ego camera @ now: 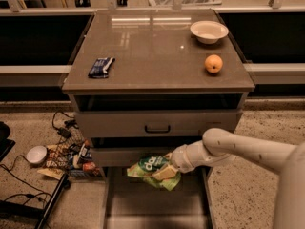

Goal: Pick green rice chip bag from bottom drawer and place on counter

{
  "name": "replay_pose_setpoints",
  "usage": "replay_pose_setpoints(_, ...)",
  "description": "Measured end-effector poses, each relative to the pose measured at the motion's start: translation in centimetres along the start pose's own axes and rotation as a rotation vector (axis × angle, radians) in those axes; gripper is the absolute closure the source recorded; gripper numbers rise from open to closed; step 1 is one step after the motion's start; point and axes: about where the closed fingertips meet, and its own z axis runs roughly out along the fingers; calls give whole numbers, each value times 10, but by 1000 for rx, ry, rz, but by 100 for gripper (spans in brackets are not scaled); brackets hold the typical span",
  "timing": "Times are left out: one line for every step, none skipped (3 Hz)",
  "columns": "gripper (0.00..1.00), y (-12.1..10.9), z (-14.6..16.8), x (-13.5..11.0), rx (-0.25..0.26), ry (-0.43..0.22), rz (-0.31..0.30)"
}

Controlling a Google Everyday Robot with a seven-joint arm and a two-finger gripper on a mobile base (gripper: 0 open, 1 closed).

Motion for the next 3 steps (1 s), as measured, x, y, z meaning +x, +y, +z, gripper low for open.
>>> replay_pose_setpoints(100,56,-63,-62,31,3,-102)
replay_pose_setpoints(100,50,-70,-74,53,11,-127)
replay_pose_setpoints(100,48,-69,-81,39,9,-132)
